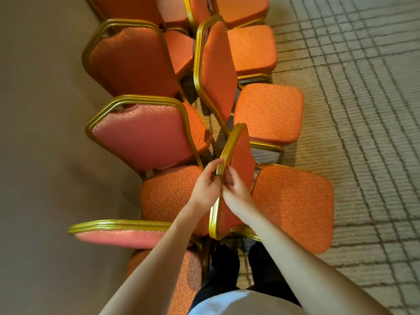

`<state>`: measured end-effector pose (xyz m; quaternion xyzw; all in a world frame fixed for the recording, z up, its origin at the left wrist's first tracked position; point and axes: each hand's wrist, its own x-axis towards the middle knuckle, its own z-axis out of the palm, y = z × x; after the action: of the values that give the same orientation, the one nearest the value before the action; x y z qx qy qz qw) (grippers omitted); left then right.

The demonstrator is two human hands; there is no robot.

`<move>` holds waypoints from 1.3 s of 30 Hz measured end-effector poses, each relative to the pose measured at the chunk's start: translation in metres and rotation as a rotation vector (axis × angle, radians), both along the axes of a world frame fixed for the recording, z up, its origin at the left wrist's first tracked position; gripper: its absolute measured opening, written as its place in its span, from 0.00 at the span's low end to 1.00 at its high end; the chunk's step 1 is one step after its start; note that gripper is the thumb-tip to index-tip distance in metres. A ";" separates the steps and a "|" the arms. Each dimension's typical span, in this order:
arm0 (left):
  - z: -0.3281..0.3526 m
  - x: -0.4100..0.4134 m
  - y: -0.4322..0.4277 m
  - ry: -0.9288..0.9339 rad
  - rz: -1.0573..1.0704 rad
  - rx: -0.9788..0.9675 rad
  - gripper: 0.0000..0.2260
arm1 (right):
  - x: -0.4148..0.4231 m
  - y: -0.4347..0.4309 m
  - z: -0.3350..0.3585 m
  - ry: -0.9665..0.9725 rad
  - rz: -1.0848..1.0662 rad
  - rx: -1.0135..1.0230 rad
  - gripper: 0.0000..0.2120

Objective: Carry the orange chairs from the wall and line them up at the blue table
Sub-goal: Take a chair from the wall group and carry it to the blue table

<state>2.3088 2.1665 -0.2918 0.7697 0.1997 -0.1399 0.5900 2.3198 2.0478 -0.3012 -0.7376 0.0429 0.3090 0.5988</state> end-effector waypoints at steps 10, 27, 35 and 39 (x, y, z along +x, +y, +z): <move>0.030 0.007 -0.022 -0.034 -0.135 -0.143 0.26 | -0.010 -0.033 0.006 -0.064 -0.279 -0.049 0.24; 0.076 0.053 -0.204 -0.641 -0.851 0.563 0.29 | -0.036 -0.197 0.053 -0.466 -0.704 -0.322 0.19; 0.062 0.094 -0.309 -0.748 -1.078 0.524 0.15 | -0.031 -0.280 0.062 -0.566 -0.739 -0.475 0.17; 0.054 0.104 -0.356 -0.810 -1.006 0.461 0.11 | -0.029 -0.320 0.070 -0.579 -0.728 -0.548 0.15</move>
<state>2.4126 1.8101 -0.2378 0.8663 -0.3940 -0.0522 0.3026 2.2906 1.7275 -0.2316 -0.8592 0.2081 -0.1570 0.4402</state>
